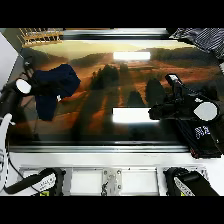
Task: Fold the clothes and pants, and hang the long-sleeved shirts on hangers.
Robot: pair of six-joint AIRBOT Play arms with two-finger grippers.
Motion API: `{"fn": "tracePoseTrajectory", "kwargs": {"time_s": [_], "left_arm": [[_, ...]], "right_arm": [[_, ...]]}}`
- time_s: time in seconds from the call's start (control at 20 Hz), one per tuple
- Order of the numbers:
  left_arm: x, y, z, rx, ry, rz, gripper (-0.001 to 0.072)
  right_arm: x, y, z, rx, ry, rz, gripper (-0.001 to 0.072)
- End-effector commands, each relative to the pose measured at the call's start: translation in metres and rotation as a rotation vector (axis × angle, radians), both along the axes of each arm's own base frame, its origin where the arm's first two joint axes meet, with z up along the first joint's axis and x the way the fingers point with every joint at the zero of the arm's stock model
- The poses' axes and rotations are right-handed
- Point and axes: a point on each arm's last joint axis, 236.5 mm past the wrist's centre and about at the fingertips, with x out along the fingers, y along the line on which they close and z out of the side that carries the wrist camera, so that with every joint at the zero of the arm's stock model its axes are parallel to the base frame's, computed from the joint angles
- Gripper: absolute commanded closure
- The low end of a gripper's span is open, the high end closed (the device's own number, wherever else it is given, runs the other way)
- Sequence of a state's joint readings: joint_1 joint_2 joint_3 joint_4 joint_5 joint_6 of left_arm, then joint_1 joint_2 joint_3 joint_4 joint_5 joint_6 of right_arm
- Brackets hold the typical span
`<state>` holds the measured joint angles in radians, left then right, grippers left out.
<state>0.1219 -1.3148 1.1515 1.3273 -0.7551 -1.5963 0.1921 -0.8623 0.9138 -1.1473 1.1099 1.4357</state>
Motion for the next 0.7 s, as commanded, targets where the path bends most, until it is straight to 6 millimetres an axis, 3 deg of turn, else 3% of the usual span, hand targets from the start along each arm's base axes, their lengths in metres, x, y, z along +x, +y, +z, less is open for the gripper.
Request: {"fn": "tracePoseTrajectory", "kwargs": {"time_s": [0.0, 0.15, 0.35, 0.4, 0.55, 0.65], "left_arm": [[0.029, 0.064, -0.023, 0.027, 0.029, 0.114, 0.0015], [0.040, 0.073, -0.072, -0.010, 0.130, 0.145, 0.0015], [0.059, 0.049, -0.104, -0.049, 0.176, 0.139, 0.0016], [0.064, 0.040, -0.107, -0.050, 0.178, 0.125, 0.0049], [0.070, 0.015, -0.107, -0.048, 0.176, 0.080, 0.0664], [0.064, -0.004, -0.095, -0.048, 0.184, 0.041, 0.0702]], "right_arm": [[0.000, 0.000, 0.000, 0.000, 0.001, 0.000, 0.0693], [0.000, 0.000, 0.000, 0.000, 0.001, 0.000, 0.0693], [0.000, 0.000, 0.000, 0.000, 0.001, 0.001, 0.0693], [0.000, 0.000, 0.000, 0.000, 0.001, 0.000, 0.0693], [0.000, 0.000, 0.000, 0.000, 0.001, 0.000, 0.0693], [0.000, 0.000, 0.000, 0.000, 0.001, 0.000, 0.0693]]}}
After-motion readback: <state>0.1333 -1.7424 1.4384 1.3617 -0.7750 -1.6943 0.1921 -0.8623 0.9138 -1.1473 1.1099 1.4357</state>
